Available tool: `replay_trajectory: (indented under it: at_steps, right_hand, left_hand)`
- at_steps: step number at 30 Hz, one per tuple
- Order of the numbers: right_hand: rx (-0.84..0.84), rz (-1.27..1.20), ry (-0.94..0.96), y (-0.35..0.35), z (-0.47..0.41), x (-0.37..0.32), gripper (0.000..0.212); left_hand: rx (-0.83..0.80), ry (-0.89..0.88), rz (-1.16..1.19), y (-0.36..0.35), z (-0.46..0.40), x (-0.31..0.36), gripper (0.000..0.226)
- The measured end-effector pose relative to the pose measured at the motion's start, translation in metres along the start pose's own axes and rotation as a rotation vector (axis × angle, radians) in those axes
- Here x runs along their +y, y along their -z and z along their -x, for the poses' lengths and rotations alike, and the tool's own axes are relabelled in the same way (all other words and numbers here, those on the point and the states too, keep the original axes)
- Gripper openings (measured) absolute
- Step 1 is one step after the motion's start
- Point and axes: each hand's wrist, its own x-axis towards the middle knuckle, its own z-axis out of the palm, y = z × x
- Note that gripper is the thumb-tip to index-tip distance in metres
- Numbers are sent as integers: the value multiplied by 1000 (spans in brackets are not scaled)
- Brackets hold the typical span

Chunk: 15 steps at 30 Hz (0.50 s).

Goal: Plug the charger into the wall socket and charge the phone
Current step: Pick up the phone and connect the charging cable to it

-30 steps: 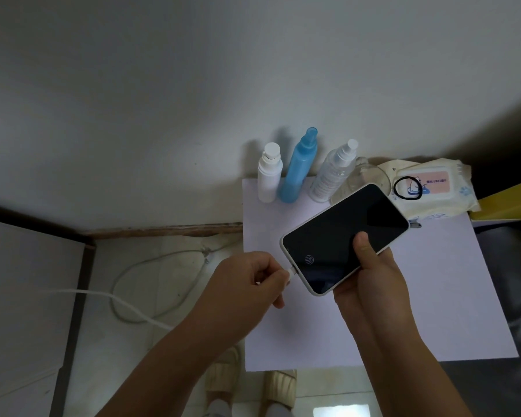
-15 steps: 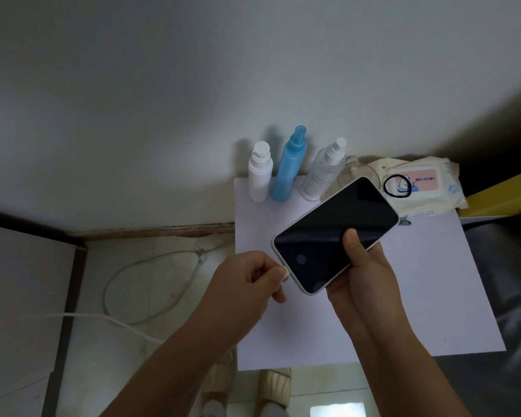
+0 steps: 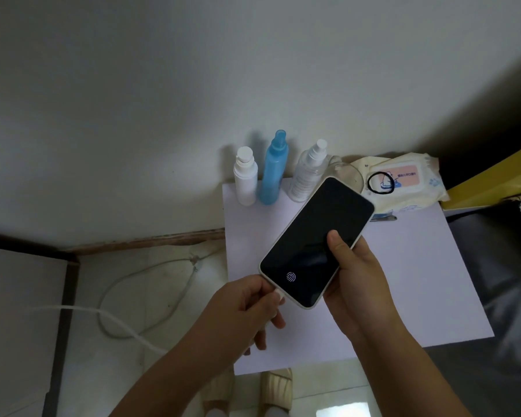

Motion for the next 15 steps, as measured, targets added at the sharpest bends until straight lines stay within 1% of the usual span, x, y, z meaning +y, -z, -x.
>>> replay_trajectory:
  at_steps: [4,9,15]
  right_hand:
    - [-27,-6,1,1,0,2,27]
    - [19,-39,-72,6,0,7,29]
    - [56,-90,-96,10,1,9,30]
  left_hand:
    - [6,51,56,-3,4,-5,17]
    - [0,56,100,-7,5,-11,16]
    - [5,65,86,-8,4,-14,19]
